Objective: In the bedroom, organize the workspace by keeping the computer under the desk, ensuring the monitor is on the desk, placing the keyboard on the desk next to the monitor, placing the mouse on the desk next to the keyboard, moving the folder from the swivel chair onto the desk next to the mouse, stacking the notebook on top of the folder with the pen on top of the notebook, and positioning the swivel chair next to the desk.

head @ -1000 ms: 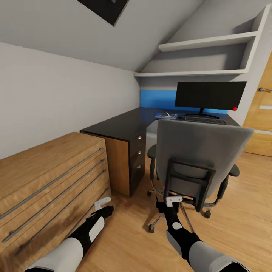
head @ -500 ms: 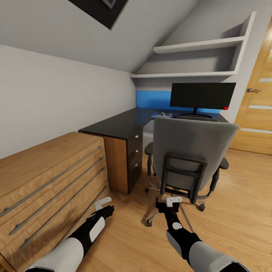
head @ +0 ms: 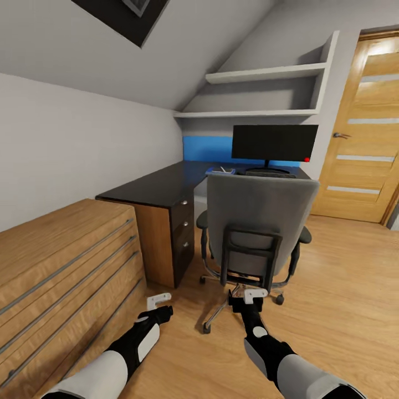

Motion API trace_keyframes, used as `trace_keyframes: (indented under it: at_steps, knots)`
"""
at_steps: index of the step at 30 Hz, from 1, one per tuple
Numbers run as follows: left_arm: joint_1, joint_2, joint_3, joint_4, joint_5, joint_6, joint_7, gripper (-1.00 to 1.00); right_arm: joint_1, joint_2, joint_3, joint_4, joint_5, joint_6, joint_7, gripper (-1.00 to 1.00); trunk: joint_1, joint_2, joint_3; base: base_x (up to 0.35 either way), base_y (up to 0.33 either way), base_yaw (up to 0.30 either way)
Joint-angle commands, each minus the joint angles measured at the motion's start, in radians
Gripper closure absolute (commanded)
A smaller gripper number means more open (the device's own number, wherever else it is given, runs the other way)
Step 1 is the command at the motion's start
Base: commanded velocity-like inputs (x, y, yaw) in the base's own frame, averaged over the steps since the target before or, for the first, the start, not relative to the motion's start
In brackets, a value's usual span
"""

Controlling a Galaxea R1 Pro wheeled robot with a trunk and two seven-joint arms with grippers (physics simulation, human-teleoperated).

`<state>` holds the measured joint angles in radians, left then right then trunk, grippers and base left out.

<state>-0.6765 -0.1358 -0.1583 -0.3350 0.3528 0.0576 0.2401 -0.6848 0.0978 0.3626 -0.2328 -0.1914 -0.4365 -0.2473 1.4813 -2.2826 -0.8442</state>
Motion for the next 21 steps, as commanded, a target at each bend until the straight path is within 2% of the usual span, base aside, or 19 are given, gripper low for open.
trace_keyframes:
  at_steps: [1,21]
  knots:
    - [0.000,0.001,-0.009,-0.002,0.005,0.005,0.008,-1.00,-0.001,0.000,0.009,0.001,-0.009,-0.004,-0.004,-1.00,0.000,0.000,0.000,0.000,0.000,-0.204]
    - [0.000,-0.015,-0.010,0.013,0.002,0.005,0.008,-1.00,-0.001,0.000,0.009,0.001,-0.010,-0.007,-0.004,-1.00,0.000,0.000,0.021,0.000,0.000,-0.204]
